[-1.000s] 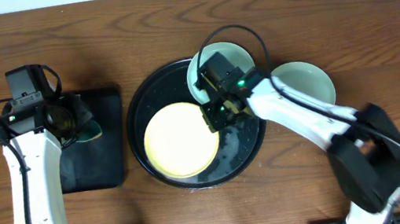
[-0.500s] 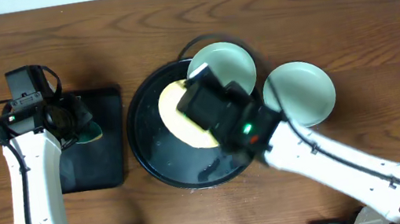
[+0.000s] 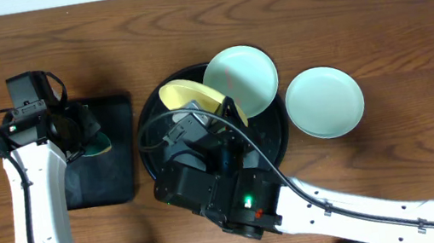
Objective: Clean dirty plates on tray and stack at the side
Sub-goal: 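Lift the yellow plate with the right gripper and stack it on the green plate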
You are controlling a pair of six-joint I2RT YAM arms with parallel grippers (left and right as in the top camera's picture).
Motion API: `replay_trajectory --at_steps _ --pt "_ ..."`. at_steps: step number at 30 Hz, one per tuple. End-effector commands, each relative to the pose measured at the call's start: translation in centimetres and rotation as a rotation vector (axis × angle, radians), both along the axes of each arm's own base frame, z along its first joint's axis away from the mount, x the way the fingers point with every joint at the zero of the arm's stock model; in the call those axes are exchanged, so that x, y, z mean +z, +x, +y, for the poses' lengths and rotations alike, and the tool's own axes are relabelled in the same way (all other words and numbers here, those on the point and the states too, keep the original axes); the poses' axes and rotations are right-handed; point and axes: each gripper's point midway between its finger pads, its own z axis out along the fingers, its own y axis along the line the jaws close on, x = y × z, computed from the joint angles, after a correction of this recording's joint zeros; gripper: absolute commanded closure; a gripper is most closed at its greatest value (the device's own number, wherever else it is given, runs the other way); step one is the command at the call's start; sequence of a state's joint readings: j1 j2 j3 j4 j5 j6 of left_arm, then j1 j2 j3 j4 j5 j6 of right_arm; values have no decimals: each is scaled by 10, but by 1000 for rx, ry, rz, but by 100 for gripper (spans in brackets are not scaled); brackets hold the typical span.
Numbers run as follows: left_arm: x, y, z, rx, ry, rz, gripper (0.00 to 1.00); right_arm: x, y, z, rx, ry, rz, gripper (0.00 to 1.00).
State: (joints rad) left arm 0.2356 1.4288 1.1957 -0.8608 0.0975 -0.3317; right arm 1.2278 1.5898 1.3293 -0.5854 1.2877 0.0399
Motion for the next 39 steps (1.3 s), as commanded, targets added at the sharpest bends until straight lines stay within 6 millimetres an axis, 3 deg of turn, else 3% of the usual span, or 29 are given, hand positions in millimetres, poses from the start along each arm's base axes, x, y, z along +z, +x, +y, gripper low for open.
replay_trajectory --at_steps 1,6,10,17,21,26,33,39 --pt "3 0 4 -13 22 -4 93 32 -3 -16 -55 -9 -81 99" --pt "3 0 4 -13 22 -4 92 16 -1 -7 7 15 0 99" --pt "3 0 4 -13 22 -4 93 -16 3 -9 27 129 150 99" --pt "3 0 4 -13 22 -4 92 -79 12 -10 54 418 581 99" --pt "3 0 4 -13 22 -4 92 -78 19 -19 77 553 695 99" --pt "3 0 4 -13 22 -4 92 -59 30 -41 93 724 755 99" --pt "3 0 4 -13 22 -4 92 -25 60 -129 -36 985 703 99" --pt "3 0 4 -13 22 -5 92 -39 67 -227 -338 1078 648 99"
